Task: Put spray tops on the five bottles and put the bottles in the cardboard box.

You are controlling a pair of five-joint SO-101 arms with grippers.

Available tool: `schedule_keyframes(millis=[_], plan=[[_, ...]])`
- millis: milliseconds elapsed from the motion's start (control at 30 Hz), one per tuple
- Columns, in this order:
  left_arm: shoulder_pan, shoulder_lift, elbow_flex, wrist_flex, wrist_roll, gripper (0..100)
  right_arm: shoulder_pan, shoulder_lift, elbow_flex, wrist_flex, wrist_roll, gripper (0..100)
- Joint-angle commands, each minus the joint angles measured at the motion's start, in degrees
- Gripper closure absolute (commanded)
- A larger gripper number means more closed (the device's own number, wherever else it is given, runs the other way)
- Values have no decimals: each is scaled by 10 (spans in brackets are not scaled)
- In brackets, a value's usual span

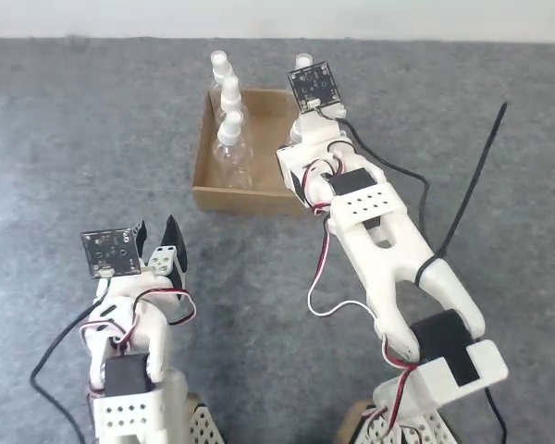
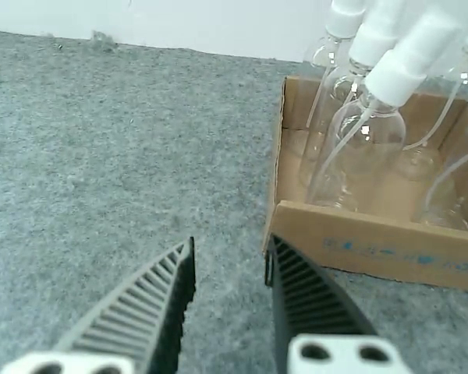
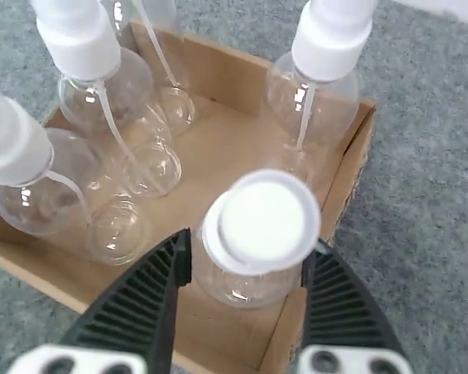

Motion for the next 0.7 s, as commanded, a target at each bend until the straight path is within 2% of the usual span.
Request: schedule_keyframes(millis=[0, 100, 300, 667], plan=[[-1, -8, -7, 4, -4, 859, 3, 0, -33, -10, -3, 889], [-1, -8, -7, 4, -4, 859, 3, 5, -33, -9, -2, 881], [-1, -8, -7, 4, -4, 859, 3, 5, -31, -4, -2, 790], [-1, -8, -7, 4, -4, 859, 2, 5, -30, -4, 6, 785]])
